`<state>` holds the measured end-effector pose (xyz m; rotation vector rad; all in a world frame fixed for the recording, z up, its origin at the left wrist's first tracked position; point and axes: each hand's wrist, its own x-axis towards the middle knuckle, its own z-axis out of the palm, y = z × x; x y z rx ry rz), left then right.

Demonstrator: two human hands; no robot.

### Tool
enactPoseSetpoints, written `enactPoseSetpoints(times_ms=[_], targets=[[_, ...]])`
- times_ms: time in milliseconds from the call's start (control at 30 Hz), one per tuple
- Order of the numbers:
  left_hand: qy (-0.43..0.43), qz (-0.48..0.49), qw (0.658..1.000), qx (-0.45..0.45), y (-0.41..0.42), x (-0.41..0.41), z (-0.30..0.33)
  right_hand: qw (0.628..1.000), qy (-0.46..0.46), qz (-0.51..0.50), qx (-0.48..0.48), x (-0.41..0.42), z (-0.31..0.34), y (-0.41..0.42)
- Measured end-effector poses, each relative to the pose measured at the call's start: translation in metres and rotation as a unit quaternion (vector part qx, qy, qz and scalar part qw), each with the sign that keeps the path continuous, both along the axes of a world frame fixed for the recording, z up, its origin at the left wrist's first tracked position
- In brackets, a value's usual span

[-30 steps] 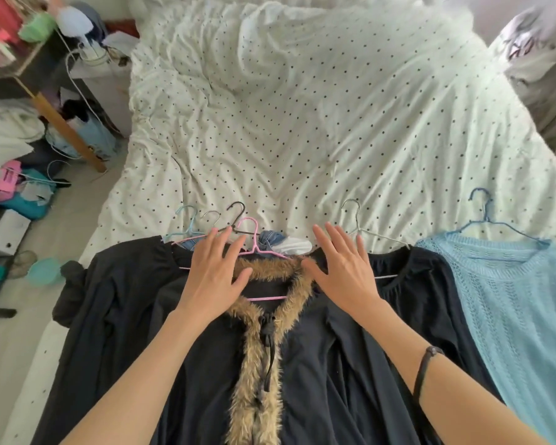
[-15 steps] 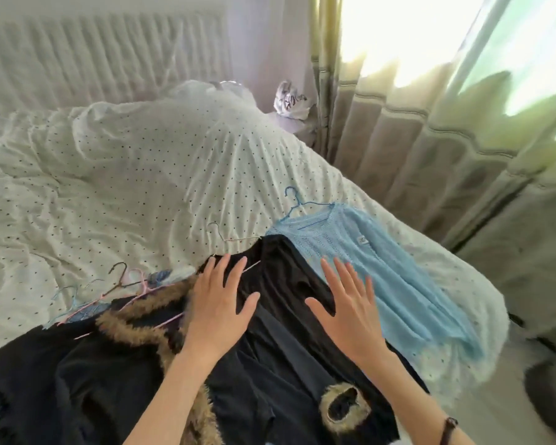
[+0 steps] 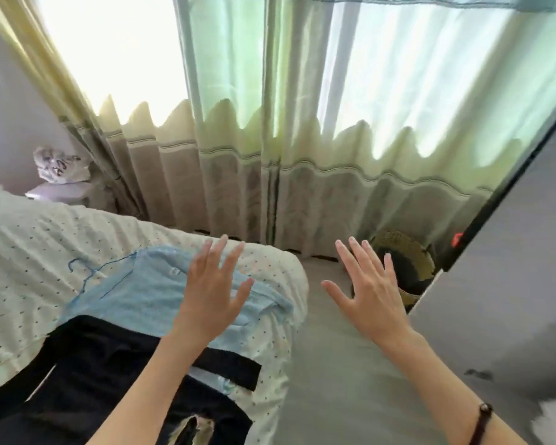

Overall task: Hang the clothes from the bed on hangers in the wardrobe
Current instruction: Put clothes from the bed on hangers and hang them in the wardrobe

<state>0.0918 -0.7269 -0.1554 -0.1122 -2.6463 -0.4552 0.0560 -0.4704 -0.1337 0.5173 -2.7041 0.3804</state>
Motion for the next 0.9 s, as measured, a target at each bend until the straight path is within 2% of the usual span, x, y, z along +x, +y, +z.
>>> enactPoseSetpoints(times_ms=[167,367,533,700,900], targets=[[0.031,-0.112,0.993,0.016,0.136,-0.061,0.015,0.993,0.01,-0.115,-0.003,-0.013,0.015,0.126],[0.004,-0.261,0.965,0.009,0.285,-0.098,0.019,0.968,0.003,-0.25,-0.006,0.011,0.025,0.249],[0.004,-0.351,0.936,0.001,0.376,-0.133,0.028,0.926,0.035,-0.375,-0.015,0.032,0.033,0.338],[0.006,-0.441,0.897,-0.008,0.462,-0.171,0.04,0.889,0.026,-0.458,0.001,0.033,0.038,0.401],[-0.029,-0.533,0.845,-0.033,0.552,-0.217,0.019,0.835,0.015,-0.55,0.011,0.015,0.027,0.454]])
